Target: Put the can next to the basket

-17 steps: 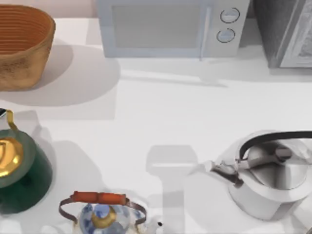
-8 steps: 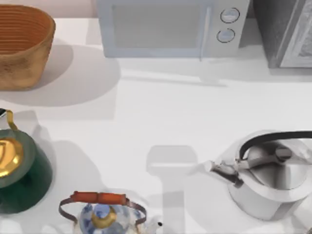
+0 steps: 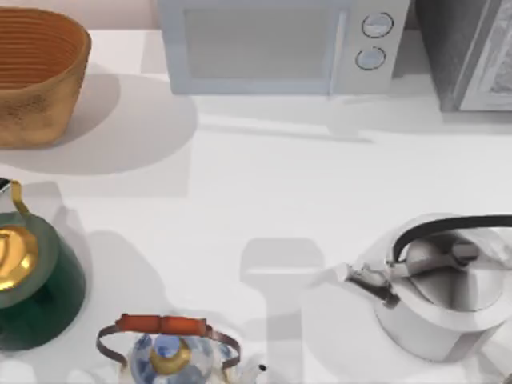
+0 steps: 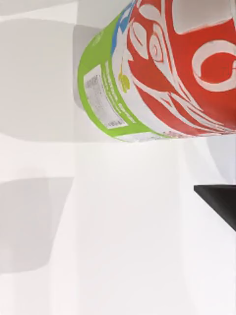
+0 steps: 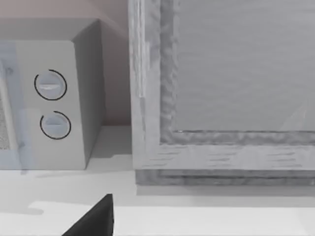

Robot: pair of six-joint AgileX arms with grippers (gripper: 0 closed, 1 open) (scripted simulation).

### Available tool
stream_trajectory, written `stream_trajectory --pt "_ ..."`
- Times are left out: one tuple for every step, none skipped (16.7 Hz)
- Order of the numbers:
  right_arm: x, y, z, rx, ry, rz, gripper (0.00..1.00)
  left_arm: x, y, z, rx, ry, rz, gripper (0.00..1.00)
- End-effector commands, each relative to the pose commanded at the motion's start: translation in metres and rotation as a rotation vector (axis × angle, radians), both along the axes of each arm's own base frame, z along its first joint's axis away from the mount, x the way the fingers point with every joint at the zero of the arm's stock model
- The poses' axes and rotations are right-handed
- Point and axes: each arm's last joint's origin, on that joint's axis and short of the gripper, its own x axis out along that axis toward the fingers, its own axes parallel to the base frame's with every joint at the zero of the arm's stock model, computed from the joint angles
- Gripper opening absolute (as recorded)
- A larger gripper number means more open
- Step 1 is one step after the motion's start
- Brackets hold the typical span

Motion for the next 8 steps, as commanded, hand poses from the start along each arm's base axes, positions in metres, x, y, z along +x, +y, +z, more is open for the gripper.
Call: stream_trajectory --pt "0.0000 0.0000 0.0000 0.000 0.000 0.000 1.00 0.0000 0.0000 0.0000 0.000 0.000 0.000 1.00" --pt "0.0000 0.0000 0.0000 0.000 0.000 0.000 1.00 0.0000 0.0000 0.0000 0.000 0.000 0.000 1.00" --pt "0.0000 0.0000 0.0000 0.000 0.000 0.000 1.00 0.0000 0.0000 0.0000 0.000 0.000 0.000 1.00" --pt "0.0000 0.0000 0.0000 0.000 0.000 0.000 1.00 0.0000 0.0000 0.0000 0.000 0.000 0.000 1.00" --pt "0.0000 0.0000 0.0000 0.000 0.000 0.000 1.00 0.0000 0.0000 0.0000 0.000 0.000 0.000 1.00" --pt "0.0000 0.0000 0.0000 0.000 0.000 0.000 1.00 0.0002 -0.0004 0.0002 0.000 0.000 -0.001 1.00" --pt "0.0000 0.0000 0.0000 0.000 0.000 0.000 1.00 0.0003 -0.0001 0.0011 0.000 0.000 -0.001 1.00" --pt "0.0000 0.0000 0.0000 0.000 0.000 0.000 1.00 0.0007 0.0003 0.0050 0.001 -0.002 0.000 1.00"
